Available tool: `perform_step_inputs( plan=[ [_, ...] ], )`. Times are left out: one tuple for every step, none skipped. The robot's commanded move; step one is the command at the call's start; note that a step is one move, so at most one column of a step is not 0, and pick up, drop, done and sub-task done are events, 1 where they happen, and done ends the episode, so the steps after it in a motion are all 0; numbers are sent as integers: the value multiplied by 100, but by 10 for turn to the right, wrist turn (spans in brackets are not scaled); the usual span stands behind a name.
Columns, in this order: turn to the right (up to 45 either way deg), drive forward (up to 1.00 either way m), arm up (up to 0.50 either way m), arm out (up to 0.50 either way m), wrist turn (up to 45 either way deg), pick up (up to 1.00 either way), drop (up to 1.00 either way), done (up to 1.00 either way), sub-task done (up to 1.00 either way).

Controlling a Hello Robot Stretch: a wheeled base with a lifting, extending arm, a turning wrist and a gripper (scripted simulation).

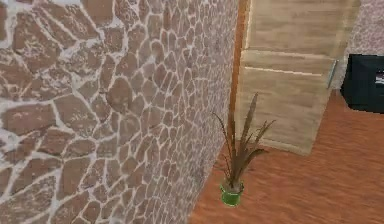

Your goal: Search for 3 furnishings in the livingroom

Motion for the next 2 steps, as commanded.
perform_step_inputs(
  plan=[
    [450, 0, 0, 0, 0, 0, 0, 0, 0],
    [0, 100, 0, 0, 0, 0, 0, 0, 0]
  ],
)
